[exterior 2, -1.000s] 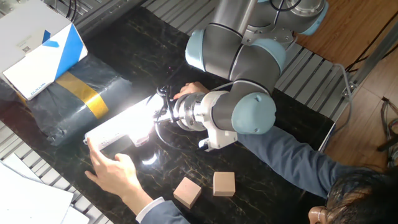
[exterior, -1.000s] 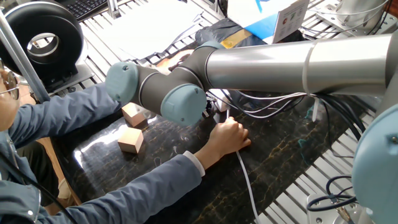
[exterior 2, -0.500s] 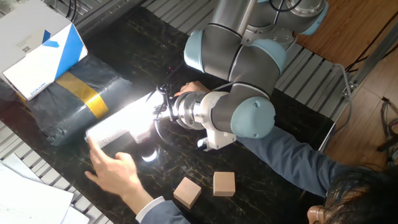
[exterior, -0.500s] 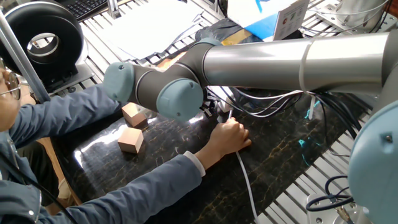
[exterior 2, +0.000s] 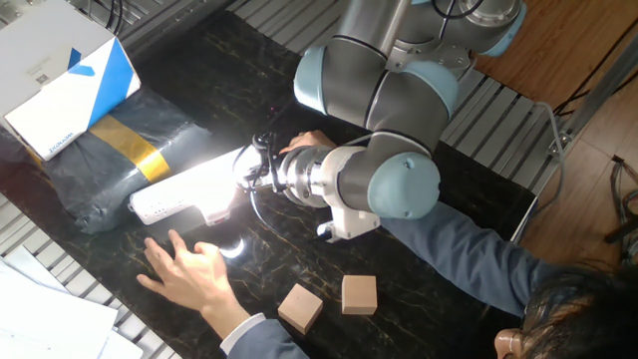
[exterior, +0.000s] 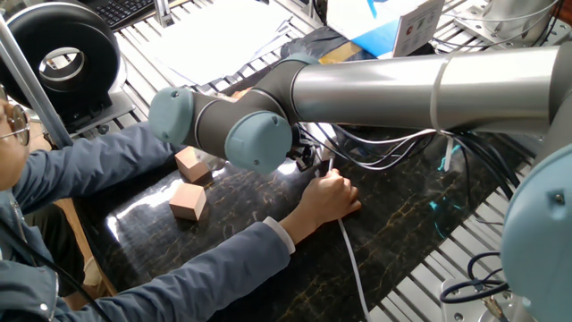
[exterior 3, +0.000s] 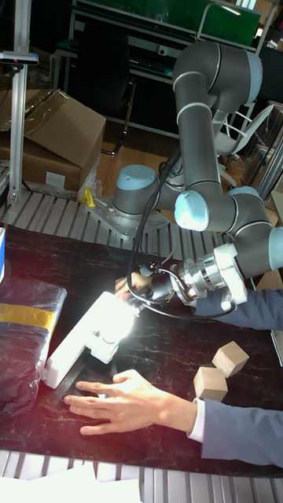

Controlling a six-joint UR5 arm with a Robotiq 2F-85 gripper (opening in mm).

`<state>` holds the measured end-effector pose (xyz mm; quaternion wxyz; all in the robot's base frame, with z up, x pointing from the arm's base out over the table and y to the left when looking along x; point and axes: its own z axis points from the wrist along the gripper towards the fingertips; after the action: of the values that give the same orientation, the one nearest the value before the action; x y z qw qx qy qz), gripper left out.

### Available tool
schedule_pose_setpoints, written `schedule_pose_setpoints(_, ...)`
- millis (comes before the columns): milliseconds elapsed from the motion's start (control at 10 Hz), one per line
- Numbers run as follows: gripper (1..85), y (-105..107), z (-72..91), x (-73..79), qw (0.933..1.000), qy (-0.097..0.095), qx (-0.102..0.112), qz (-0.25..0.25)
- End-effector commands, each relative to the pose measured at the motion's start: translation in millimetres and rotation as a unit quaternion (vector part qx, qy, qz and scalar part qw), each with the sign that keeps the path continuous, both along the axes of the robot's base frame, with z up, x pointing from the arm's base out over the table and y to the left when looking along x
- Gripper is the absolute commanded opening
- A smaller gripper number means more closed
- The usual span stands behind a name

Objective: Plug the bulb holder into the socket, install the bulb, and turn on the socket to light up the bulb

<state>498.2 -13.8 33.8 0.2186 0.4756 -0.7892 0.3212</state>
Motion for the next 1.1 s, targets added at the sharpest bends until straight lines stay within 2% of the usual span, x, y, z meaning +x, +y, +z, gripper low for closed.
schedule_pose_setpoints(0,1.0,21.0,-8.3,4.6,0.9985,-0.009,0.054,-0.003)
schedule_pose_setpoints(100,1.0,27.2,-10.1,4.5,0.9977,-0.012,0.067,-0.005)
schedule_pose_setpoints(300,1.0,57.3,-13.6,7.1,0.9907,-0.024,0.134,-0.006)
schedule_pose_setpoints(400,1.0,66.7,-7.5,5.4,0.9876,-0.026,0.155,-0.011)
schedule_pose_setpoints(600,1.0,75.2,11.8,5.9,0.9827,-0.028,0.183,-0.014)
schedule_pose_setpoints(700,1.0,87.4,19.8,8.4,0.9755,-0.042,0.215,-0.021)
schedule_pose_setpoints(800,1.0,101.2,28.8,7.0,0.9663,-0.047,0.251,-0.03)
schedule_pose_setpoints(900,1.0,101.1,43.0,12.4,0.9621,-0.054,0.266,-0.024)
schedule_pose_setpoints(1000,1.0,103.7,56.1,16.2,0.9547,-0.063,0.289,-0.029)
